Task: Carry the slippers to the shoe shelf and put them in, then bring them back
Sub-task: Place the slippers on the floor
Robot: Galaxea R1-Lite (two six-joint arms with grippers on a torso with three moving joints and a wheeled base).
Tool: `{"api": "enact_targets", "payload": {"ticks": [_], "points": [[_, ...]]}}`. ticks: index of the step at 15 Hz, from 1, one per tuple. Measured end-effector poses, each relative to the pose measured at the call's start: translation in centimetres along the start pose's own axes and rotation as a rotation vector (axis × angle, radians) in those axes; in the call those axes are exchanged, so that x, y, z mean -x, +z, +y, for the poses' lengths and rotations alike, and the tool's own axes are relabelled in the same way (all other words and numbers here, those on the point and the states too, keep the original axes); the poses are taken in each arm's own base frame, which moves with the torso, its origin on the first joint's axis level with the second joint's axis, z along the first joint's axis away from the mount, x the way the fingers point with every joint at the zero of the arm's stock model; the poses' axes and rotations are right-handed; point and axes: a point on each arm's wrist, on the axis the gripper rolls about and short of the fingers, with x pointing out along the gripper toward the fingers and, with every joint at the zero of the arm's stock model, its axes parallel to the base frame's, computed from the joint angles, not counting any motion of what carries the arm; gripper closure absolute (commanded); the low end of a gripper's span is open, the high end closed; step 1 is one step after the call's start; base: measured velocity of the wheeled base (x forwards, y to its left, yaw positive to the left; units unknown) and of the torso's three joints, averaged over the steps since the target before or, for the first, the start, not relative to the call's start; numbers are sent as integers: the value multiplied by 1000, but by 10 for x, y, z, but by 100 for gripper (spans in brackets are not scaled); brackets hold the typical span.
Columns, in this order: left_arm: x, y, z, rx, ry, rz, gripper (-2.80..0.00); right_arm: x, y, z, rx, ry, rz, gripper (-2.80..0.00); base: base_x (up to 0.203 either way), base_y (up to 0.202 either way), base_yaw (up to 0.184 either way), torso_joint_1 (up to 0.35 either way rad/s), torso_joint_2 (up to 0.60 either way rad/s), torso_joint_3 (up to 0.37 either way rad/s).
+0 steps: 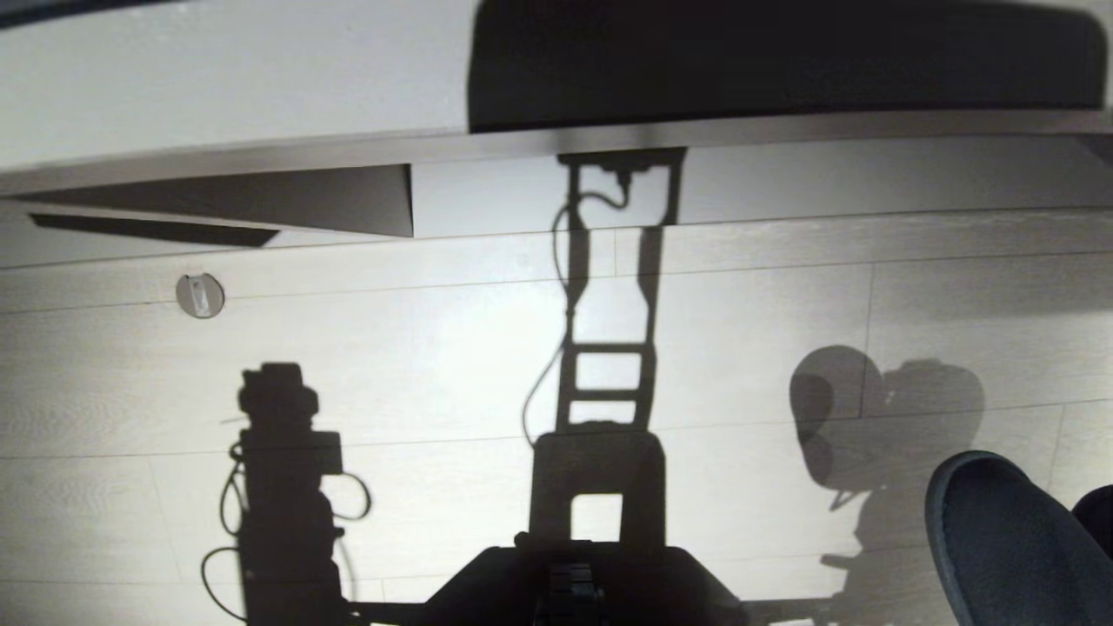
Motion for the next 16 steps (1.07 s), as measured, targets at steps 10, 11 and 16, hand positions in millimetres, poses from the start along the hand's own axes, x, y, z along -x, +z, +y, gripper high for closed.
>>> {"api": "enact_targets", "payload": {"ticks": [10,11,16], "points": [[0,0,0,1,0,1,0,0,0,0,0,0,0,0,0,0,0,1,4,201],[0,0,0,1,0,0,0,0,0,0,0,0,0,0,0,0,0,0,0,203],[0,0,0,1,0,1,0,0,0,0,0,0,1,0,0,0,0,4,2,203]]}}
